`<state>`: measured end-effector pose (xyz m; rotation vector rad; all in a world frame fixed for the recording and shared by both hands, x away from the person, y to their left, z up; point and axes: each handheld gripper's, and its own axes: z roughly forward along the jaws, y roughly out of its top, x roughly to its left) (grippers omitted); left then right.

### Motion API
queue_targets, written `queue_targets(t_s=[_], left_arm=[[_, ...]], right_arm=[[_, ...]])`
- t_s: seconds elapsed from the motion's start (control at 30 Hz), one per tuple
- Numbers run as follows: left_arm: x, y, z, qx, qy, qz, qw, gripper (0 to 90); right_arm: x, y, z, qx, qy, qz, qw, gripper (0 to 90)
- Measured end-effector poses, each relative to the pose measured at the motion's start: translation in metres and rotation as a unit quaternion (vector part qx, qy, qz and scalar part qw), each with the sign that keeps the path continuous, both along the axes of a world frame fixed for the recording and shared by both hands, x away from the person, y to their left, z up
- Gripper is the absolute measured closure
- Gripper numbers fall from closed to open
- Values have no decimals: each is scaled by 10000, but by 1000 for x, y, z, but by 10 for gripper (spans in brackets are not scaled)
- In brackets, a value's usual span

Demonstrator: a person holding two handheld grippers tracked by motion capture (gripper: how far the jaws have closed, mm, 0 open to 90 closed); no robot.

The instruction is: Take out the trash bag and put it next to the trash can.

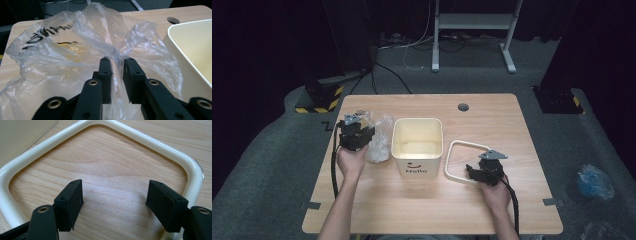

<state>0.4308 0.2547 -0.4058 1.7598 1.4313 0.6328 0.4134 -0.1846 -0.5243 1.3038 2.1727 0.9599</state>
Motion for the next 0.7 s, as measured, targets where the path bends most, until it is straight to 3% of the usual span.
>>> queue_targets(t_s=[0.3,0.7], left_arm=[[-5,2,5,-83,-120,24,9999,555],[-9,4,8,-131,-170,-34,9998,457]], right_arm=[[0,0,0,-1,-1,0,10000,293],[0,0,0,-1,-1,0,10000,294]])
